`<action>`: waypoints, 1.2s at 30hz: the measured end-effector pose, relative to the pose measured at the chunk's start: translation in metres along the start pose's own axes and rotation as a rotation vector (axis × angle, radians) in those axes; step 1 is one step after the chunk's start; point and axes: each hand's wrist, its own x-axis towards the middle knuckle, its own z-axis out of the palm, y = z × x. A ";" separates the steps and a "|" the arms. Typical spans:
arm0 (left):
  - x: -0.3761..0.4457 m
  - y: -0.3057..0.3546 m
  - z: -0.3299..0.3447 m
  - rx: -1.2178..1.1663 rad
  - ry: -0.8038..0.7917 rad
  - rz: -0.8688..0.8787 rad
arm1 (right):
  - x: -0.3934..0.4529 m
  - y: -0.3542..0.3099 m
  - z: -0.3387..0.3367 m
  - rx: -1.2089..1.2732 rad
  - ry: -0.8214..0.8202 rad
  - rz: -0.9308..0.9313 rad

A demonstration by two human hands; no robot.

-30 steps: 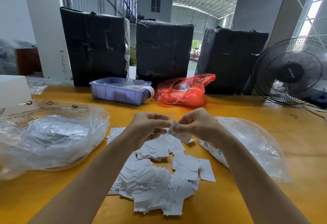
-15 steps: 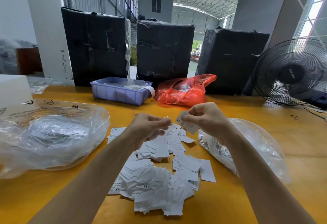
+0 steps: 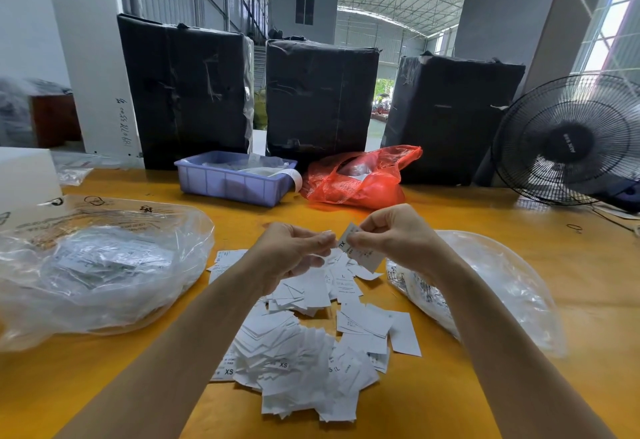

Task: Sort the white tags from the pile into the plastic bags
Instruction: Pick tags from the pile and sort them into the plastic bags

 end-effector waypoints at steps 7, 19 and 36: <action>-0.004 0.002 0.001 0.003 -0.088 -0.028 | 0.001 0.000 0.002 -0.017 0.000 -0.002; -0.001 0.000 -0.001 0.006 -0.088 -0.033 | 0.000 -0.001 -0.004 0.002 0.052 -0.034; -0.003 0.001 0.001 0.031 -0.107 -0.034 | -0.001 0.000 0.002 -0.048 -0.107 0.025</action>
